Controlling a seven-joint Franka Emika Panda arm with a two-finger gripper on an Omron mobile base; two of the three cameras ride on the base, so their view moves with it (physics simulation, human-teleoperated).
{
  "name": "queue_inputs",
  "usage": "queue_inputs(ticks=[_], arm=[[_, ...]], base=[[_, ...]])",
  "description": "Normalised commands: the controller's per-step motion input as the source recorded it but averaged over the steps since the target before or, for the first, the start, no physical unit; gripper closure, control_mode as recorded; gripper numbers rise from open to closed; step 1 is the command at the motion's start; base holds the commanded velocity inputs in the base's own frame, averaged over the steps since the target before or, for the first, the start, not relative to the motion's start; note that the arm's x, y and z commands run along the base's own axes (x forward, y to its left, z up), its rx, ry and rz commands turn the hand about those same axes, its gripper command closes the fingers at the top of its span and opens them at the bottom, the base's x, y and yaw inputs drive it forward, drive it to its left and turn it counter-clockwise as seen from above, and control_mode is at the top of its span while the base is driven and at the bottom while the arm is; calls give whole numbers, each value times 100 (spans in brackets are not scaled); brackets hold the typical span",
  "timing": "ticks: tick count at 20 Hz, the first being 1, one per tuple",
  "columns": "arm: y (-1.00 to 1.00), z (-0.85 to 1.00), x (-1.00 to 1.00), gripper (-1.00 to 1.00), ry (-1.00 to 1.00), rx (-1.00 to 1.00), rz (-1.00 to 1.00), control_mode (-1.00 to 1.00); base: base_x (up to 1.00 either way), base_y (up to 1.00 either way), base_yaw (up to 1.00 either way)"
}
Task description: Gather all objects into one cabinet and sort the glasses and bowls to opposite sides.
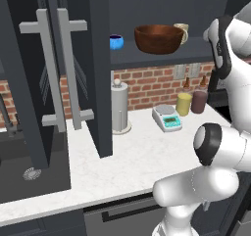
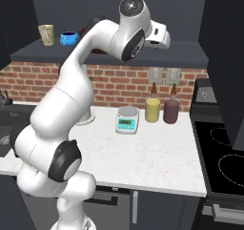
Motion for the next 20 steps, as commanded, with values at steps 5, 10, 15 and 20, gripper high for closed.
queue_inputs(ticks=[5,10,15,20], arm=[[0,0,15,-100,0,0,-7,-100],[0,0,5,-100,0,0,-6,-100],[0,0,1,-100,0,0,-5,-100],[0,0,0,-100,-1,0,0,-100]], base=[[0,0,0],[0,0,0],[0,0,0],[0,0,0]])
